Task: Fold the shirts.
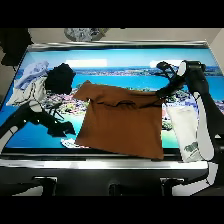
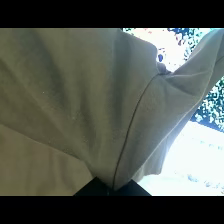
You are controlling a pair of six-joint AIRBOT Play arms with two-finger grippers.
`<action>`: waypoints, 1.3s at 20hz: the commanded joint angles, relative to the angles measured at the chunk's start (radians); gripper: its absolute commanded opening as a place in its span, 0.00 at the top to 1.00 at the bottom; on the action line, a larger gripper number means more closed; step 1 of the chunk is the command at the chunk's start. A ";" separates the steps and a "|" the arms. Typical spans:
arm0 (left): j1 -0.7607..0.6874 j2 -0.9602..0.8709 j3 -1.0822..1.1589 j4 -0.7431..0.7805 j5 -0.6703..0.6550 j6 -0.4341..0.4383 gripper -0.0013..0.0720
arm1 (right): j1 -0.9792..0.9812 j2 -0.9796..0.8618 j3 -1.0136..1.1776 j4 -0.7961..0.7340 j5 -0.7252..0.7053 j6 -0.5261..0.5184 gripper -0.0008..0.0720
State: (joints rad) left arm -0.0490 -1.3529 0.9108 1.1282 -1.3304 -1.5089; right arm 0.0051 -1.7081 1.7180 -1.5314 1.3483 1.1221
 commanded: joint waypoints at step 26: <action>0.238 -0.479 0.852 -0.153 0.317 -0.008 0.95 | -0.077 0.010 -0.249 0.349 0.339 -0.082 0.94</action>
State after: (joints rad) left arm 0.1860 -1.7039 1.5833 1.0279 -1.0054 -1.4933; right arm -0.1192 -1.7012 1.5536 -1.2854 1.6684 1.0763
